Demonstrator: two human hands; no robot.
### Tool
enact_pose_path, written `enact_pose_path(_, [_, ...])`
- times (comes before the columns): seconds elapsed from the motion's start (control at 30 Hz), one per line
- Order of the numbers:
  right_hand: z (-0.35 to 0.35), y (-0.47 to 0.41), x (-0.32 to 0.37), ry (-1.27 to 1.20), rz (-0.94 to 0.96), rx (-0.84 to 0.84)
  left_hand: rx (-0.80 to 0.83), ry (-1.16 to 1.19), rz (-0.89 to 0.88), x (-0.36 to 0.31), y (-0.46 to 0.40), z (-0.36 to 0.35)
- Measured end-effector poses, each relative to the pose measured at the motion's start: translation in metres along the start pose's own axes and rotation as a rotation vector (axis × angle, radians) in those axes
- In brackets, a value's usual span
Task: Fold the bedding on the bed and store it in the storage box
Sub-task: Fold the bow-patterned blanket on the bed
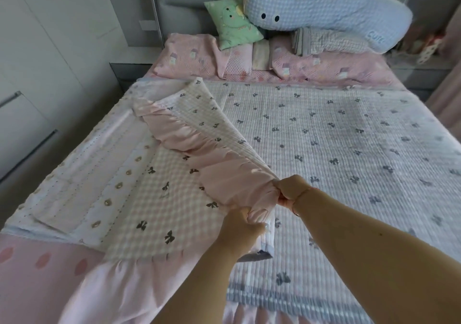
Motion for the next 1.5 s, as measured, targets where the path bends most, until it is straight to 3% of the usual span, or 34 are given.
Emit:
enact_pose_path(0.2, [0.071, 0.007, -0.004, -0.014, 0.052, 0.015, -0.041, -0.012, -0.038, -0.036, 0.028, -0.061])
enact_pose_path(0.43, [0.162, -0.018, 0.004, 0.123, 0.151, 0.081, -0.104, 0.151, 0.078, -0.081, 0.043, -0.153])
enact_pose_path(0.6, [0.235, -0.021, 0.003, 0.024, 0.087, 0.119, -0.194, 0.099, 0.113, -0.104, 0.051, -0.225])
enact_pose_path(0.73, [0.292, -0.017, 0.003, -0.003, 0.068, 0.120, -0.105, 0.309, 0.201, -0.128, 0.063, -0.284])
enact_pose_path(0.83, [0.336, -0.010, 0.004, 0.017, 0.094, 0.115, -0.068, 0.317, 0.196, -0.147, 0.076, -0.322])
enact_pose_path(1.17, [0.498, 0.021, -0.006, 0.046, 0.171, 0.097, -0.074, 0.176, 0.045, -0.214, 0.130, -0.453])
enact_pose_path(1.33, [0.546, 0.019, -0.003, 0.115, 0.192, 0.176, -0.210, 0.014, -0.044, -0.232, 0.136, -0.499])
enact_pose_path(1.5, [0.611, -0.005, -0.003, 0.190, 0.165, 0.241, -0.245, 0.017, -0.014, -0.246, 0.118, -0.570])
Point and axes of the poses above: each hand's wrist, its own y-axis away from the middle knuckle, its own z-axis out of the back of the hand, x = y × z, the point moved 9 cm from there along -y, towards the middle knuckle, and after that the axes turned 6 degrees about z, right-handed, at the moved point
